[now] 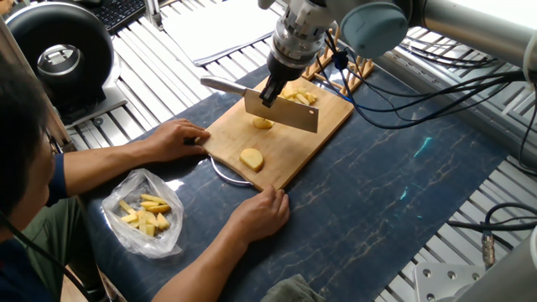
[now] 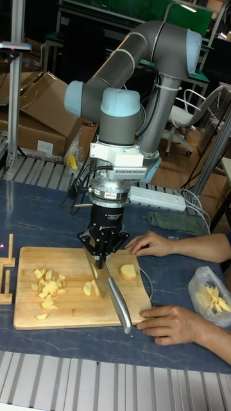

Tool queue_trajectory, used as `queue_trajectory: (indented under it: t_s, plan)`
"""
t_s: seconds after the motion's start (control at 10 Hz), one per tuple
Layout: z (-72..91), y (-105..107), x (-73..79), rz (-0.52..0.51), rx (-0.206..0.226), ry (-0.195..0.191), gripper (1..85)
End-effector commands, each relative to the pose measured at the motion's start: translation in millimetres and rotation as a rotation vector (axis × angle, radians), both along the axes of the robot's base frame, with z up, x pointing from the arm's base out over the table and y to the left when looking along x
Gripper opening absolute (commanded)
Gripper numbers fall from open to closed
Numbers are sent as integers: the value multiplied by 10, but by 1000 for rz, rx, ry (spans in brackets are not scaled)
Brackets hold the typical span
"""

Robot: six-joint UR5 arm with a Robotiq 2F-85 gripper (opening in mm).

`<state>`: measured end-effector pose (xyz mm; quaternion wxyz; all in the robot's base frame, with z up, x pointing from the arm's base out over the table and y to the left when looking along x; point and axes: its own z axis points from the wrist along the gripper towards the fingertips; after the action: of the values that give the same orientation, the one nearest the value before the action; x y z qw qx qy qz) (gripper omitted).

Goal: Chop the potatoes

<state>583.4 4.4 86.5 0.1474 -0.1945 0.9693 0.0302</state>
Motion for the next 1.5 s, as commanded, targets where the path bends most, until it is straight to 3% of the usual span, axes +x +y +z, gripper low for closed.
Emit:
queue_trajectory:
  t_s: [0.0, 0.8, 1.3, 1.4]
  plan:
    - [-6, 14, 23, -7, 12, -8, 10]
    - [-97, -16, 41, -2, 20, -24, 10]
    - [-369, 32, 246, 1, 17, -105, 10]
    - [-347, 0, 241, 13, 12, -108, 10]
